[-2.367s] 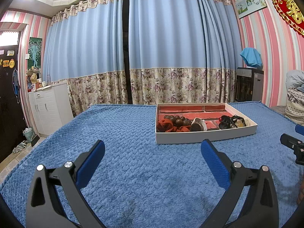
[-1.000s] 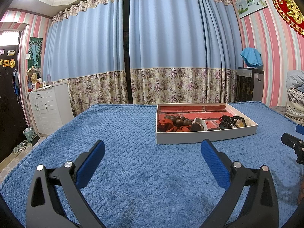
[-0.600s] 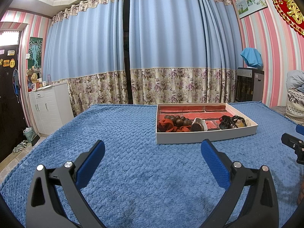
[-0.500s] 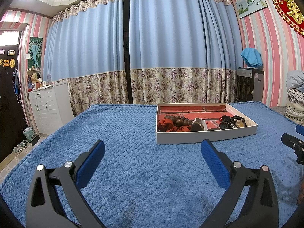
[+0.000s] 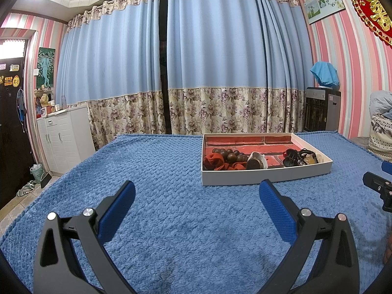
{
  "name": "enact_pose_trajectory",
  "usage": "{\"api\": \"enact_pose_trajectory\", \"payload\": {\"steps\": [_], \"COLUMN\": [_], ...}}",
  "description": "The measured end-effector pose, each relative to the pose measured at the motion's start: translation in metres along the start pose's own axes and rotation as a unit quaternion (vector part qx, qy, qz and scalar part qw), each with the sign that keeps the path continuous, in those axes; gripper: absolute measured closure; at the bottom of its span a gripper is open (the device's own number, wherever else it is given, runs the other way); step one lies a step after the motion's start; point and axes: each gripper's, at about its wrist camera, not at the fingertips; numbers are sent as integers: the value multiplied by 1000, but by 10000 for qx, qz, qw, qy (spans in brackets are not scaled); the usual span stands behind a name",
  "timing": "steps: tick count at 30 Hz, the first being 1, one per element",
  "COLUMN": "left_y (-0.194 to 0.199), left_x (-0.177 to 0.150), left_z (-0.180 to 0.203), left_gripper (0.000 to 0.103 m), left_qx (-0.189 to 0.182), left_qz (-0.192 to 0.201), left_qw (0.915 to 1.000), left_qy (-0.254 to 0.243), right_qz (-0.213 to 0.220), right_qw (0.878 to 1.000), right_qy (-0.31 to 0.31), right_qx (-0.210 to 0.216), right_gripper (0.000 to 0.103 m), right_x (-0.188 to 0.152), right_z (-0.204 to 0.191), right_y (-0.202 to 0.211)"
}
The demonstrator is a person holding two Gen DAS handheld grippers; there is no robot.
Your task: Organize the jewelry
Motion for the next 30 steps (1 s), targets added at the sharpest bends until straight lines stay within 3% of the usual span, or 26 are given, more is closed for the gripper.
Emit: {"api": "enact_pose_trajectory", "payload": {"steps": [30], "left_y": [0], "left_x": [-1], "left_z": [-2], "left_gripper": [4], "left_qx": [17], "left_qz": [3], "left_qw": [10000], "left_qy": [15], "right_qz": [-2], "right_qw": [10000], "right_qy": [-23], "right_qx": [-14], "right_gripper": [4], "right_x": [1], "right_z": [0], "right_y": [0]}}
Point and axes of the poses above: each gripper's, at about its wrist camera, not at the fingertips, and y roughly against the way its jaws point, z to its right, x to its top, and after that the axes turned 6 degrees about -y, right-handed
